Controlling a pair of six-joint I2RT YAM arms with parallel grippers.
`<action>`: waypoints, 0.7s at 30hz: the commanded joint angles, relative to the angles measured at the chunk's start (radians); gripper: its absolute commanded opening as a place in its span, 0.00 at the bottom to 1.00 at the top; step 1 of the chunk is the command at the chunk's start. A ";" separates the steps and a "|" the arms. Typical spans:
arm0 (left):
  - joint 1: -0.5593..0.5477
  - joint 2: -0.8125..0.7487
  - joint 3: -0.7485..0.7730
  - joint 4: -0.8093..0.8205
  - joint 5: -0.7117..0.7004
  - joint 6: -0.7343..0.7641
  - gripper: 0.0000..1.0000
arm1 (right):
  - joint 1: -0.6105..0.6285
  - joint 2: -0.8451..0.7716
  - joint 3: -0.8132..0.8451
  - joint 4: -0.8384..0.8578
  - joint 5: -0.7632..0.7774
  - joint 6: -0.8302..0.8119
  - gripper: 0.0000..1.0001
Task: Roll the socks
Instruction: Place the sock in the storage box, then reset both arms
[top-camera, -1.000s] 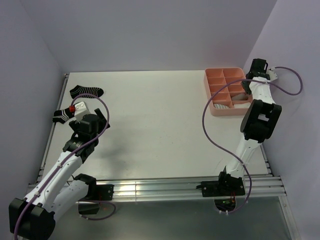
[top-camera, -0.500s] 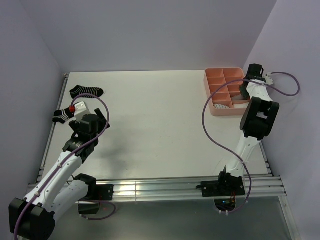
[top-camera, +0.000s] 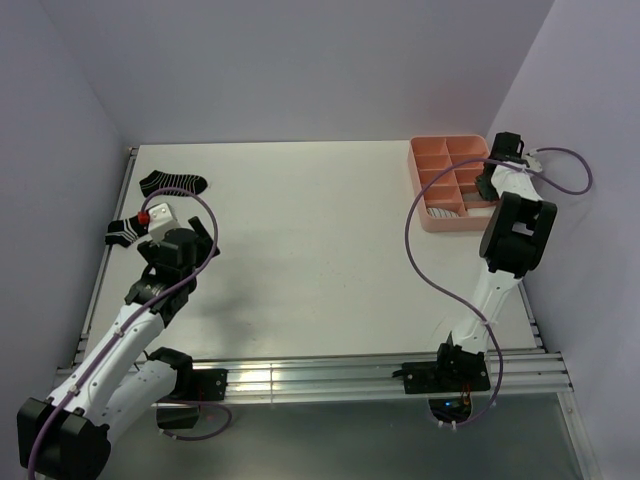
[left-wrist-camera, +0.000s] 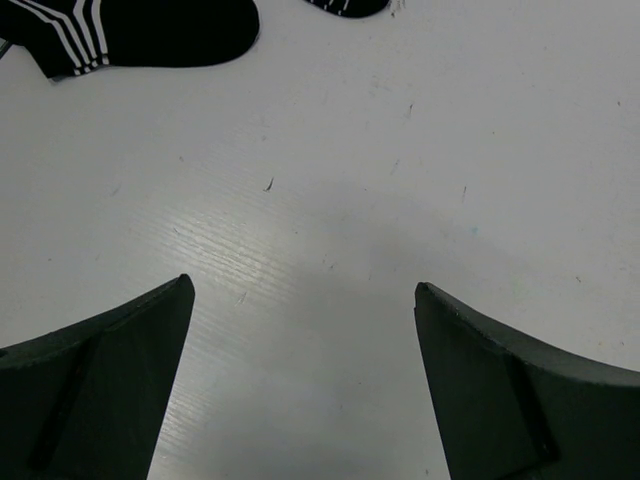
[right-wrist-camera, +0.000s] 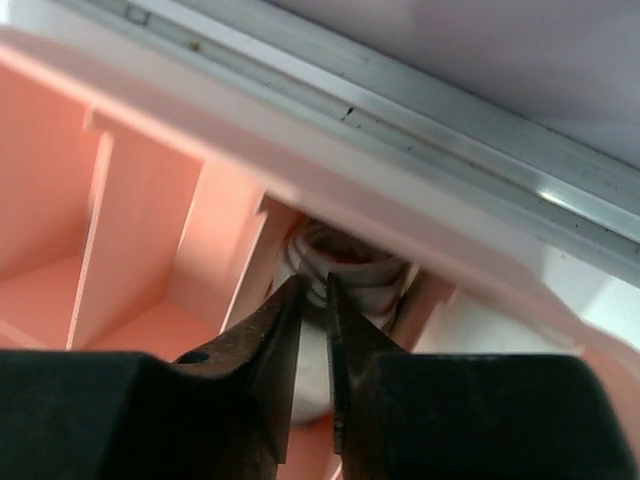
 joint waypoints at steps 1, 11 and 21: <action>0.000 -0.028 -0.002 0.032 -0.004 0.007 0.97 | 0.001 -0.119 -0.005 0.002 0.000 -0.020 0.25; 0.000 -0.075 -0.004 0.041 0.009 0.011 0.97 | 0.053 -0.299 -0.062 -0.030 -0.023 -0.036 0.49; -0.008 -0.120 -0.001 0.029 0.016 0.015 0.97 | 0.083 -0.522 -0.155 -0.044 -0.066 -0.066 0.75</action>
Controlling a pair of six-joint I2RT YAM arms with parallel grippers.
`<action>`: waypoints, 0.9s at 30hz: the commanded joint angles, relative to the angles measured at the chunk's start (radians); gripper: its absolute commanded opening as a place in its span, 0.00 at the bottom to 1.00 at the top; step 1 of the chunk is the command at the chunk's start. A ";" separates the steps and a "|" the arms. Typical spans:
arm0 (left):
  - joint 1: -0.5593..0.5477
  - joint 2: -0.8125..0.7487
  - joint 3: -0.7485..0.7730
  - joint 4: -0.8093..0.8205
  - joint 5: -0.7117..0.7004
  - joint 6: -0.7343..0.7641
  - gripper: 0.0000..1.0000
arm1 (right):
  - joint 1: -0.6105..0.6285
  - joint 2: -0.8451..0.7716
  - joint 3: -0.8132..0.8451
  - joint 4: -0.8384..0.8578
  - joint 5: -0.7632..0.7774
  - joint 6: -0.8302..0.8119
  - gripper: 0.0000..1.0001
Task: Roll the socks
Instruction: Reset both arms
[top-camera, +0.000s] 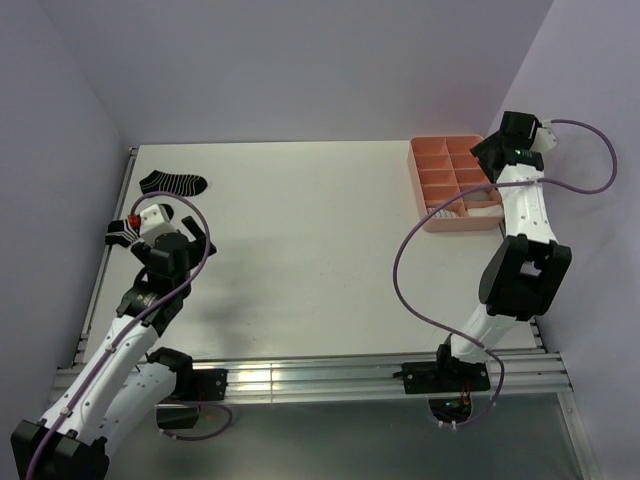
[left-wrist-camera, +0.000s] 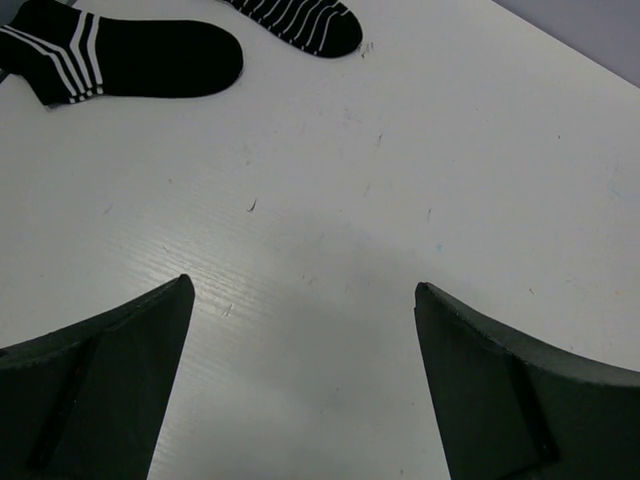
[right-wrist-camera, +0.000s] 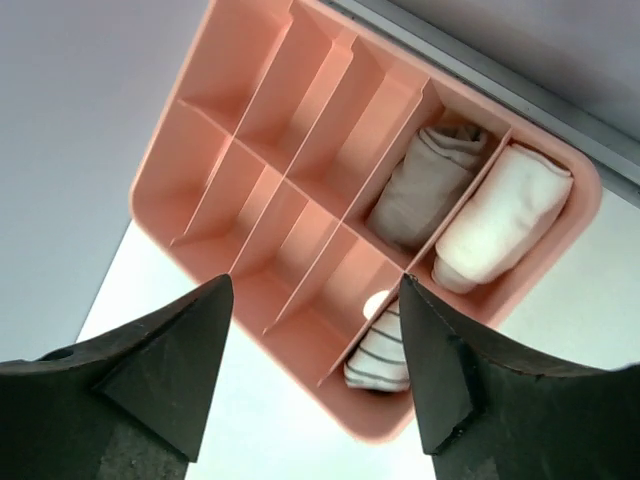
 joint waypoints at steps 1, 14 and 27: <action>-0.010 -0.028 0.002 0.026 0.003 0.021 0.97 | 0.007 -0.114 -0.035 -0.014 -0.011 -0.032 0.76; -0.013 -0.056 0.143 -0.080 0.013 -0.010 0.98 | 0.007 -0.464 -0.011 -0.094 -0.136 -0.158 0.84; -0.013 -0.053 0.407 -0.269 -0.038 0.065 0.99 | 0.062 -0.942 -0.138 -0.072 -0.005 -0.381 1.00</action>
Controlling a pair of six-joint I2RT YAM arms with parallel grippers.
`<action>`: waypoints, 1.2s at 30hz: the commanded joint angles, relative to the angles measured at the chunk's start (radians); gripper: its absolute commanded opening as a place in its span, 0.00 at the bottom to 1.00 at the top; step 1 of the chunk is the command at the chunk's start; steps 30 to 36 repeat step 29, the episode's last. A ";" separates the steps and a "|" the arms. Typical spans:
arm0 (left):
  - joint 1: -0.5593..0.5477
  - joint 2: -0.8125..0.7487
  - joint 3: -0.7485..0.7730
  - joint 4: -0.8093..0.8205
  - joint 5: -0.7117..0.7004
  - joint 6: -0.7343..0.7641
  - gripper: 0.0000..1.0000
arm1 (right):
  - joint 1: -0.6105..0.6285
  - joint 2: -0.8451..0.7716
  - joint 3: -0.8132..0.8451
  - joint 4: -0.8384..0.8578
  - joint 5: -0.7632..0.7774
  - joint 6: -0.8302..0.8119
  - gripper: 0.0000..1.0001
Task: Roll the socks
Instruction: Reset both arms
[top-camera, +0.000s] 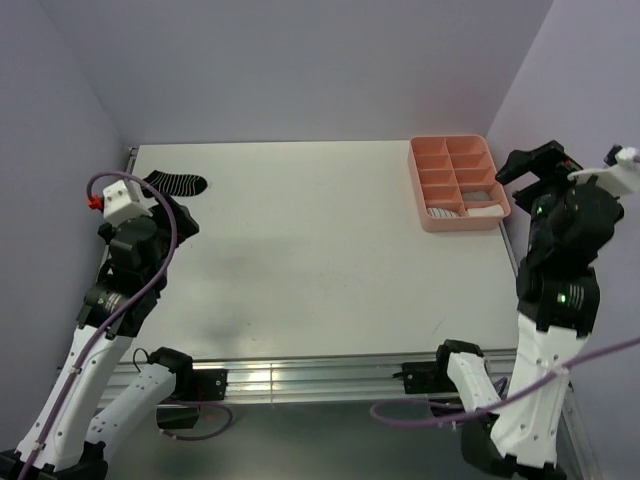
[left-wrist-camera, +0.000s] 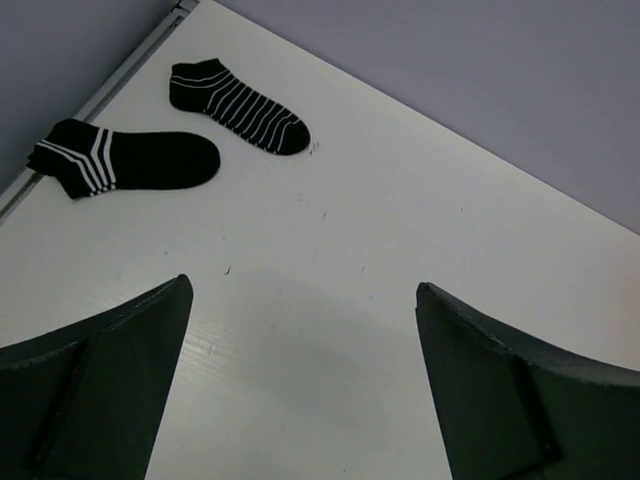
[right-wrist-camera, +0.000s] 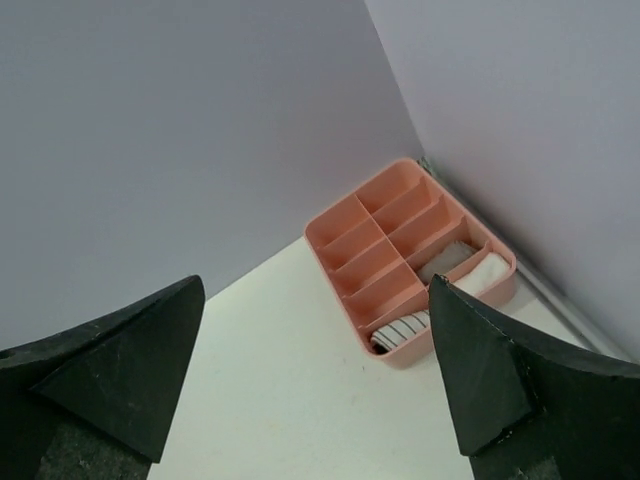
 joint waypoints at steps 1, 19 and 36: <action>-0.004 -0.014 0.093 -0.064 -0.037 0.049 0.99 | 0.066 -0.096 -0.015 0.014 0.108 -0.101 1.00; -0.038 -0.022 0.299 -0.111 -0.152 0.142 1.00 | 0.247 -0.416 -0.137 0.095 0.312 -0.278 0.98; -0.038 -0.095 0.267 -0.053 -0.162 0.161 0.99 | 0.298 -0.401 -0.105 0.110 0.328 -0.302 0.97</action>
